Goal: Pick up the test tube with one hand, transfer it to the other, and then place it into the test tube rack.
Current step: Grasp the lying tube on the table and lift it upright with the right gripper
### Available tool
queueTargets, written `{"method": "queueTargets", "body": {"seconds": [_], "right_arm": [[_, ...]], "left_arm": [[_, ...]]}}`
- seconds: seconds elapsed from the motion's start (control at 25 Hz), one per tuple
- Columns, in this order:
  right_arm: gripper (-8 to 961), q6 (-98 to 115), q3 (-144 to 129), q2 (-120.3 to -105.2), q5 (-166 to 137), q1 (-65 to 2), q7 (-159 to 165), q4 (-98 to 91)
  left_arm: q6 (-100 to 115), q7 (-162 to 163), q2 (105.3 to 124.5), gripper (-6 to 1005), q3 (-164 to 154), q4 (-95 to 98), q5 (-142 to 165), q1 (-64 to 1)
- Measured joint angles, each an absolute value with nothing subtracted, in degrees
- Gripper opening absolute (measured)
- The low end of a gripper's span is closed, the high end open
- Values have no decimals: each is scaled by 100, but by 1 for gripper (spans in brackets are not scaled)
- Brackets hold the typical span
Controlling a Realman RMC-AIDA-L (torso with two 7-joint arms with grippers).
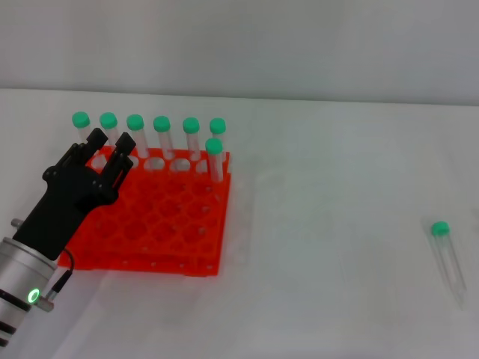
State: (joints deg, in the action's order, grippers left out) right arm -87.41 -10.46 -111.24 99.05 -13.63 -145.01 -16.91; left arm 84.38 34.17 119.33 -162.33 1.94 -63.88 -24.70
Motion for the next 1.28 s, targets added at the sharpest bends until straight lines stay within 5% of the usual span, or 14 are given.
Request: {"method": "queueTargets", "body": {"seconds": [0.64, 1.0, 1.28], "right_arm": [[823, -8588, -1335, -10958, 9814, -1268, -14049, -1887], [814, -8229, -1380, -11436, 8454, -1297, -11905, -4132], [807, -8464, -2495, -11450, 7455, -1296, -8860, -6402]], "left_arm": [[8424, 3344, 11944, 512, -16224, 342, -6399, -2477], [8455, 3405, 11925, 510, -16226, 343, -6503, -2460], [8505, 3857, 11894, 508, -16216, 101, -6832, -2555]]}}
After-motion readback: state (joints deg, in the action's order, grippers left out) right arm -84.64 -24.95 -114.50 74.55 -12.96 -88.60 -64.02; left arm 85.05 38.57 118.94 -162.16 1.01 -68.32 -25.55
